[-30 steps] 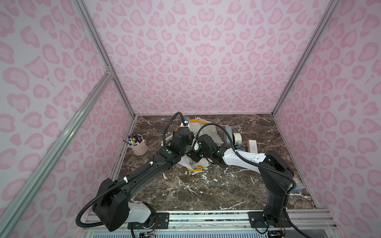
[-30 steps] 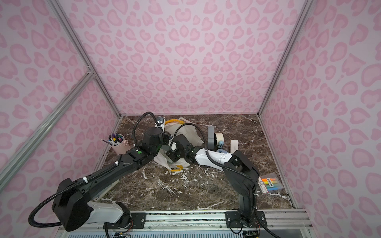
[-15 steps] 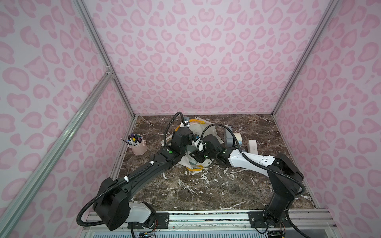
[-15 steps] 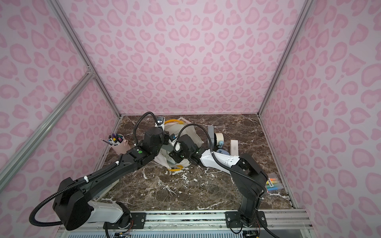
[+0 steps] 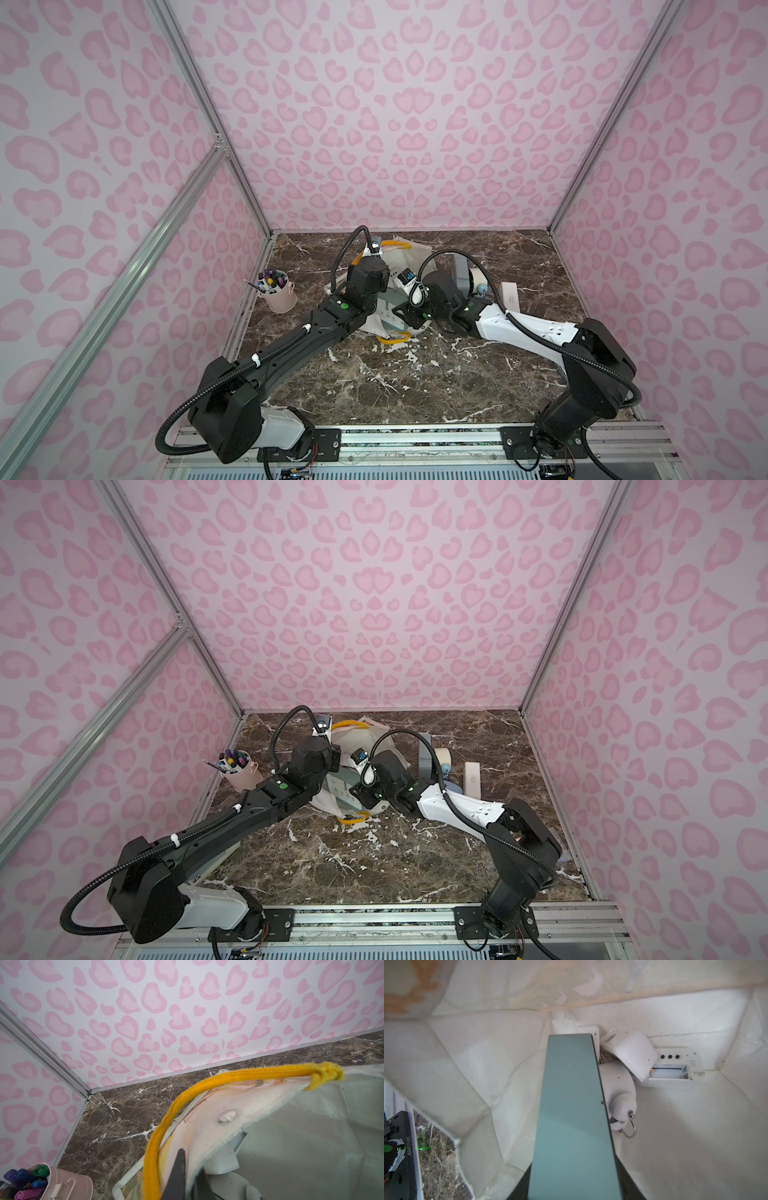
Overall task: Take the alarm clock out of the canvas bag
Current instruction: Pick up the alarm from the canvas bag, then place the alarm at the center of the board.
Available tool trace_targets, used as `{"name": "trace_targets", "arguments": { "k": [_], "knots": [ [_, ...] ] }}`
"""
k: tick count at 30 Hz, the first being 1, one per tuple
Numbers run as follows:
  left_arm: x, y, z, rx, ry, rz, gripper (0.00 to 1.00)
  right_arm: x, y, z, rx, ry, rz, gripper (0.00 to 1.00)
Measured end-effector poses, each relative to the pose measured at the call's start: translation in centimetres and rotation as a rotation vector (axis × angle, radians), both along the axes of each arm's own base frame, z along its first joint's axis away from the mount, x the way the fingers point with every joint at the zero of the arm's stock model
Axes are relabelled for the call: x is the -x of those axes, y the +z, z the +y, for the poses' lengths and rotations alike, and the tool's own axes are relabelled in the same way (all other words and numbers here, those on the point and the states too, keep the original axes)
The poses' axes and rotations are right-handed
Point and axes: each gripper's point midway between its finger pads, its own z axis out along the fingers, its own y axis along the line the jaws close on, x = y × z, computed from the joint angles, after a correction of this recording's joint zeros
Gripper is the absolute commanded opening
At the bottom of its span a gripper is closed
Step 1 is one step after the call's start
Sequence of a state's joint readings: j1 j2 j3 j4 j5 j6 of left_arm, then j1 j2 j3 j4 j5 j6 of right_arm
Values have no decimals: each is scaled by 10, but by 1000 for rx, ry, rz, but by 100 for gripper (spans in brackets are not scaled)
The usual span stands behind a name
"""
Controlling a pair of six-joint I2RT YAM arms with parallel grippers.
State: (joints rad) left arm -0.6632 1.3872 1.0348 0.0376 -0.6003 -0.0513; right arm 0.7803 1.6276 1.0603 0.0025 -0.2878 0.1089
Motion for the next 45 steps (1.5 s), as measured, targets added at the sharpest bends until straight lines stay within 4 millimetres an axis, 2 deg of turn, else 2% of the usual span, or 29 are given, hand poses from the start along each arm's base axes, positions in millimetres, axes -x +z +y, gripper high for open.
{"name": "trace_targets", "arguments": {
  "k": [17,33,45],
  "knots": [
    [0,-5,1,-19,14,11,3,10,27,-47,-53,-58,-21,21],
    [1,-3,-1,-40,14,13,3,1,42,-48,-97,-120,-5,20],
    [8,3,9,-73,28,0,3,15,70,-68,-148,-135,-67,19]
  ]
}}
